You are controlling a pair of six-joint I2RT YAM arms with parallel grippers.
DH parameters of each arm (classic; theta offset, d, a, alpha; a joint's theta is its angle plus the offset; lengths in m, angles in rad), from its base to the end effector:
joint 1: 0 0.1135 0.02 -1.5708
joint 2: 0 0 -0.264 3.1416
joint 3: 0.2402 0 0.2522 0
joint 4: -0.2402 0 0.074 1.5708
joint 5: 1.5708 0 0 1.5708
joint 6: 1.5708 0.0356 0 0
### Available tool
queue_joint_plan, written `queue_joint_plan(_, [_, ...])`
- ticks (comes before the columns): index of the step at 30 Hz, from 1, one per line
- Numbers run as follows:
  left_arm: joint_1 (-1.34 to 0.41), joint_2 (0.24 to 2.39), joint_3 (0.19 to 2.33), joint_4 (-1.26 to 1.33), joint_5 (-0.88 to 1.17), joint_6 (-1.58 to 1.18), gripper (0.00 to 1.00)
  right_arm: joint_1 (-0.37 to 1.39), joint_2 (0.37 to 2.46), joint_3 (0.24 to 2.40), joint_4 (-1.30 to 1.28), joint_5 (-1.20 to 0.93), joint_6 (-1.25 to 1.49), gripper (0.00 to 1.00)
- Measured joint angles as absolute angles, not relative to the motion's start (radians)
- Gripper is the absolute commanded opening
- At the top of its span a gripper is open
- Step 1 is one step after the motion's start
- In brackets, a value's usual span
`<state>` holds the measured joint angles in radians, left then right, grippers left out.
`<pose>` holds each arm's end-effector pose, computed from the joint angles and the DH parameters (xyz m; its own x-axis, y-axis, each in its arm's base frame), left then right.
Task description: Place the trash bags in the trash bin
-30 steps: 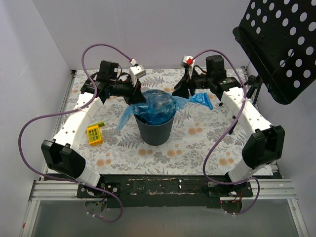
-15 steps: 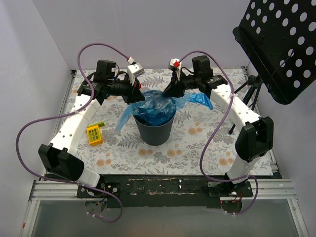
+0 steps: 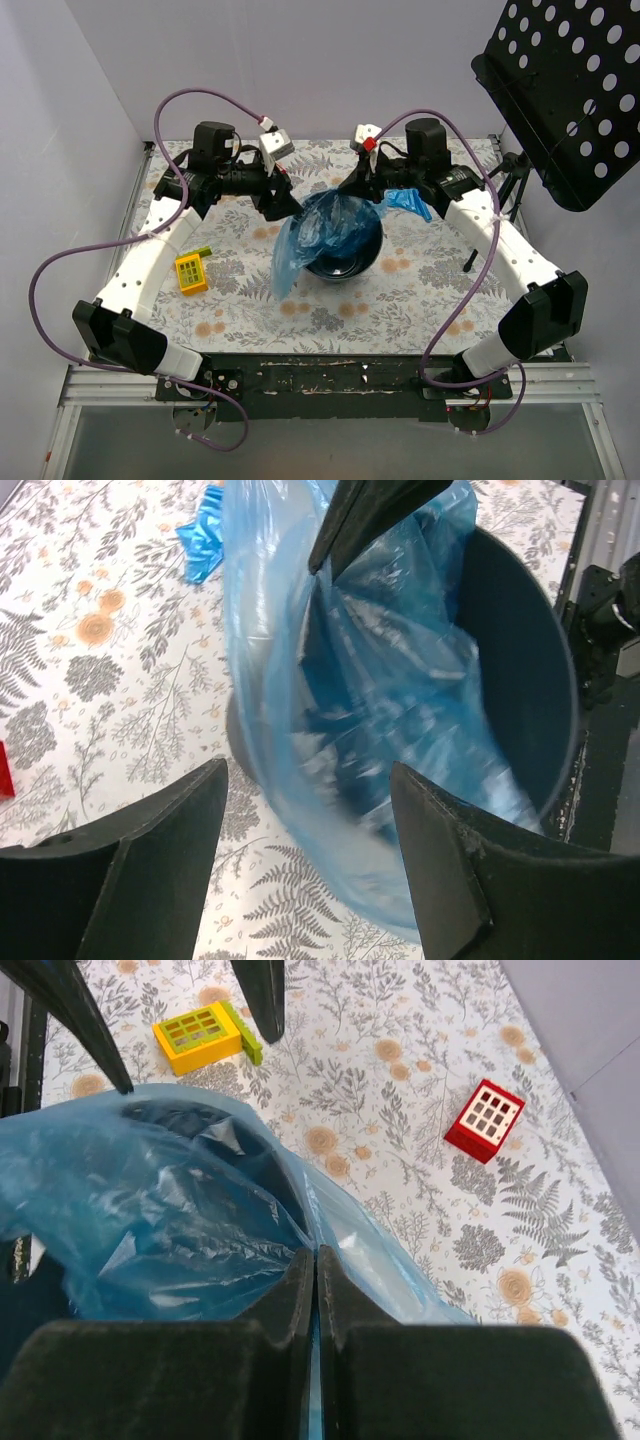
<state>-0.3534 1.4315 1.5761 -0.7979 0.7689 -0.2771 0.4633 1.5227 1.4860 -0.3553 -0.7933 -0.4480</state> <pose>0.2693 -0.1257 0.4091 -0.7583 0.0702 -0.6482 0.5815 0.5223 -0.6237 0.2980 0.1772 0.3904 0.0830 -0.2982 -0.9509 -0.9616 0.2264 -0.1549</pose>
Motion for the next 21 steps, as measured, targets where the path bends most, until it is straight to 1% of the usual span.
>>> queue_joint_plan(1, [-0.359, 1.431, 1.576, -0.797, 0.777, -0.277, 0.66, 0.466, 1.515, 1.484, -0.351, -0.788, -0.449, 0.17])
queue_joint_plan(2, [-0.363, 1.431, 1.576, -0.795, 0.783, -0.277, 0.66, 0.47, 1.51, 1.483, -0.343, -0.783, -0.45, 0.2])
queue_joint_plan(4, [-0.371, 1.432, 1.576, -0.791, 0.796, -0.276, 0.66, 0.477, 1.51, 1.481, -0.328, -0.764, -0.451, 0.2])
queue_joint_plan(8, [-0.384, 1.433, 1.556, -0.775, 0.807, -0.277, 0.65, 0.478, 1.514, 1.473, -0.311, -0.717, -0.463, 0.17])
queue_joint_plan(12, [-0.391, 1.445, 1.531, -0.748, 0.803, -0.281, 0.64, 0.477, 1.528, 1.473, -0.3, -0.671, -0.474, 0.2])
queue_joint_plan(18, [-0.4, 1.506, 1.531, -0.679, 0.79, -0.31, 0.5, 0.477, 1.554, 1.469, -0.289, -0.602, -0.485, 0.2])
queue_joint_plan(21, [-0.406, 1.558, 1.542, -0.658, 0.794, -0.332, 0.47, 0.477, 1.554, 1.466, -0.288, -0.581, -0.494, 0.2])
